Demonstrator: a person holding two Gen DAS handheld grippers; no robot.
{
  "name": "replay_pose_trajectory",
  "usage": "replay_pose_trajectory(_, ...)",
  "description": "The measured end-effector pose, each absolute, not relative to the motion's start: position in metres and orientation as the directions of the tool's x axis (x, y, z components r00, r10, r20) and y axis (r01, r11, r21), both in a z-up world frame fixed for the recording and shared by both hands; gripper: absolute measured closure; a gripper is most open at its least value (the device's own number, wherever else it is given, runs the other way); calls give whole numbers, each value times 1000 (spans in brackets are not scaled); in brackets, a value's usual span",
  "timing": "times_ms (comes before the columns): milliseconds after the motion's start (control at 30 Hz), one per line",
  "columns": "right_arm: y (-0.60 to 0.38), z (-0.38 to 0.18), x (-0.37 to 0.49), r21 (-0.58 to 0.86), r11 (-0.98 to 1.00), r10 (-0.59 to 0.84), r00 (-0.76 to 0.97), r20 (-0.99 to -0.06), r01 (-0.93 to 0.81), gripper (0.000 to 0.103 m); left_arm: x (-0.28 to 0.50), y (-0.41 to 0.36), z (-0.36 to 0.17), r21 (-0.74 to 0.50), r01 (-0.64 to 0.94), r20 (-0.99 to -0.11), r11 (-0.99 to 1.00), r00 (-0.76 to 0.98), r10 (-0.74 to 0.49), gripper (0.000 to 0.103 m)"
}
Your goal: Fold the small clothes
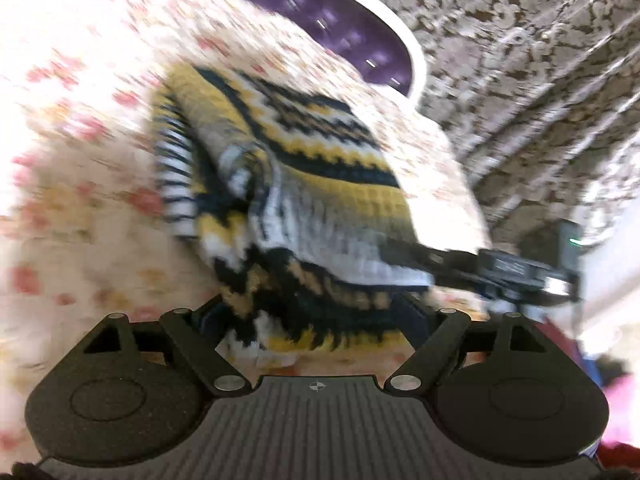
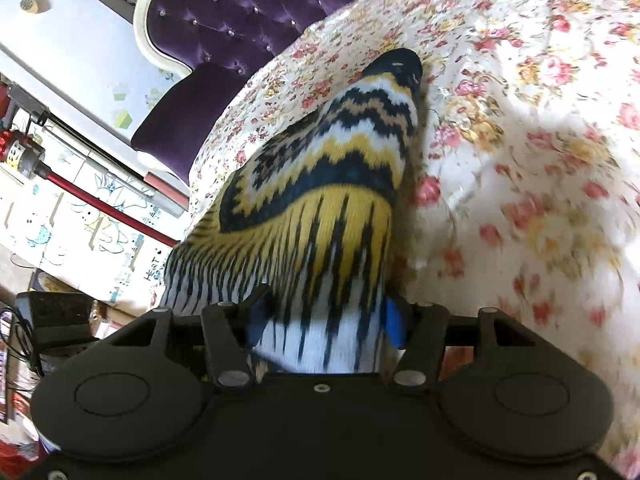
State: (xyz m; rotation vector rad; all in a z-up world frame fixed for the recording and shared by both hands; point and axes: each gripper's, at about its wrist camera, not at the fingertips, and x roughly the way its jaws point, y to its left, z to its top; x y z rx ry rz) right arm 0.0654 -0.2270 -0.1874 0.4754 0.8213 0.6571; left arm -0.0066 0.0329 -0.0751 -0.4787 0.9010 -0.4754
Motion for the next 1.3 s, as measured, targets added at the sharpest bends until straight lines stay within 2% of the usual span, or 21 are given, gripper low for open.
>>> replay_pose_trajectory(100, -223, -184, 49, 576, 735, 664, 546, -510, -357, 25, -22, 31, -64, -473, 142, -640, 870, 623, -450, 20)
replay_pose_trajectory(167, -222, -179, 39, 541, 760, 637, 582, -506, -361, 13, -32, 26, -52, -394, 120, -635, 911, 682, -364, 19)
replay_pose_trajectory(267, -226, -171, 21, 499, 783, 605, 641, -472, -372, 0, -39, 17, -34, -268, 94, -613, 959, 751, -245, 18)
replay_pose_trajectory(467, -227, -147, 5, 395, 842, 515, 764, -388, -367, 0, -24, -13, -8, -62, 39, -568, 997, 820, -68, 17)
replay_pose_trajectory(600, -226, -139, 5, 327, 891, 426, 832, -356, -316, 0, -7, -27, -6, 19, -8, -557, 1000, 830, 18, 17)
replay_pose_trajectory(700, -221, -137, 14, 279, 927, 346, 858, -379, -250, 0, 10, -31, -13, 35, -38, -570, 999, 820, 51, 17)
replay_pose_trajectory(967, -218, -137, 40, 222, 958, 257, 879, -401, -179, 0, 34, -5, -64, -39, -76, -708, 996, 706, 27, 15)
replay_pose_trajectory(1100, -212, -135, 57, 163, 976, 200, 885, -420, -143, 0, 30, 19, -73, -204, -109, -716, 973, 694, -72, 14)
replay_pose_trajectory(1300, -186, -148, 87, 73, 987, 160, 863, -480, -142, 0, 27, 12, -71, -168, -100, -717, 981, 695, -52, 13)
